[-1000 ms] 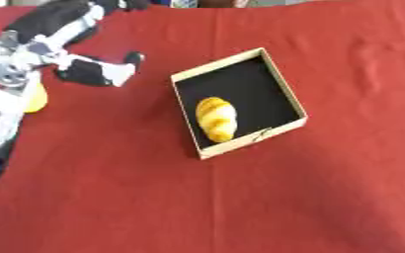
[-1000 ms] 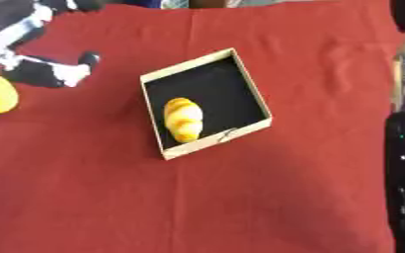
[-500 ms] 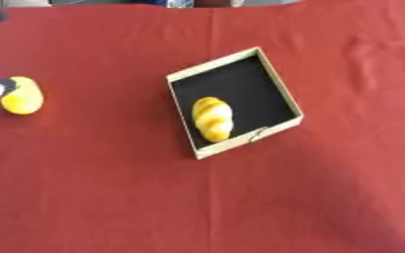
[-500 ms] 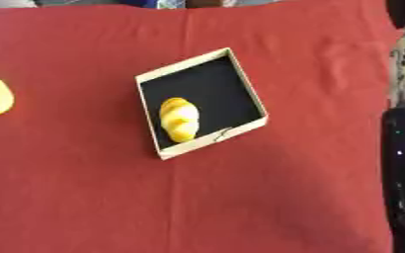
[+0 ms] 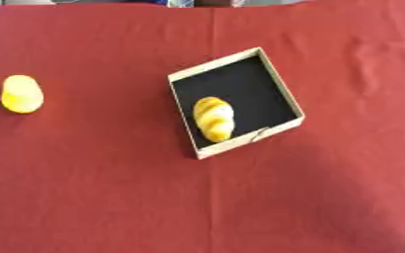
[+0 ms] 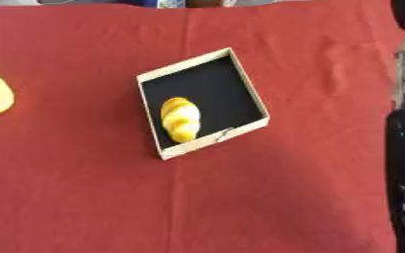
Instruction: Pick up objects on the table and place them in the box.
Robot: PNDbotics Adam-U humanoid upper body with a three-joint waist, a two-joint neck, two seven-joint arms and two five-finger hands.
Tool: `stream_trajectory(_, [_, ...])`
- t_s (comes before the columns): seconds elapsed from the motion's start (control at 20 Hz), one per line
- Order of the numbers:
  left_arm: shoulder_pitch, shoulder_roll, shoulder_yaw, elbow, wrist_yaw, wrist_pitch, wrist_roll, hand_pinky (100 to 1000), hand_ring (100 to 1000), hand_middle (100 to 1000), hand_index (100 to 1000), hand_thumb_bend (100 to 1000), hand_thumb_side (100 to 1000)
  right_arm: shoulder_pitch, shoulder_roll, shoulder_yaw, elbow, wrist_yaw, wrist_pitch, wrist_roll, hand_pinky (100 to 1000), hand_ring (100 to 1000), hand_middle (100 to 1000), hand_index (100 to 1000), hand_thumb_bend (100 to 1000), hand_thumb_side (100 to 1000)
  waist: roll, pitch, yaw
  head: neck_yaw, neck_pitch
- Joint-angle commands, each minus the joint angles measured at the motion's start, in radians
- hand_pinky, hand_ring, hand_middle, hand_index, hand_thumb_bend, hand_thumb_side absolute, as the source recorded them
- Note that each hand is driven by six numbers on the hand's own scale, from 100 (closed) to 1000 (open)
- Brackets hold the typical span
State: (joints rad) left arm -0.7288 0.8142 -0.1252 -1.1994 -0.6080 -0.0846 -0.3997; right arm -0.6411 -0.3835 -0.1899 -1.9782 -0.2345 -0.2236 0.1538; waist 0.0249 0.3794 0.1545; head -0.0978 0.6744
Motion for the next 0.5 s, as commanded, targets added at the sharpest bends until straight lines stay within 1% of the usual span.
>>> stream_trajectory(0.05, [-0.045, -0.007, 0.002, 0.044, 0.001, -0.012, -0.007, 886, 893, 836, 946, 469, 399, -0.014, -0.012, -0.001, -0.022, -0.005, 0.001, 0.005, 894, 973, 786, 882, 100, 643, 0.001, -0.018, -0.001, 0.007, -0.015])
stream_trajectory(0.15, [-0.07, -0.034, -0.005, 0.077, 0.001, -0.023, -0.021, 885, 892, 836, 945, 469, 408, -0.016, -0.007, 0.001, -0.022, -0.007, 0.002, 0.007, 894, 973, 785, 882, 100, 644, 0.001, -0.016, -0.004, 0.011, -0.016])
stream_trajectory(0.2, [-0.082, -0.045, -0.009, 0.095, -0.005, -0.027, -0.027, 884, 893, 837, 944, 478, 397, -0.016, -0.005, 0.001, -0.022, -0.008, 0.003, 0.008, 894, 974, 785, 881, 100, 645, 0.002, -0.014, -0.005, 0.012, -0.017])
stream_trajectory(0.4, [-0.123, -0.09, -0.022, 0.155, -0.043, -0.049, -0.036, 879, 889, 832, 936, 472, 399, -0.017, 0.003, 0.005, -0.022, -0.012, 0.007, 0.015, 894, 977, 783, 882, 100, 645, 0.002, -0.008, -0.011, 0.016, -0.021])
stream_trajectory(0.5, [-0.134, -0.105, -0.028, 0.173, -0.068, -0.057, -0.039, 863, 878, 821, 925, 485, 387, -0.018, 0.006, 0.005, -0.022, -0.014, 0.009, 0.017, 895, 977, 783, 882, 100, 645, 0.002, -0.005, -0.014, 0.017, -0.021])
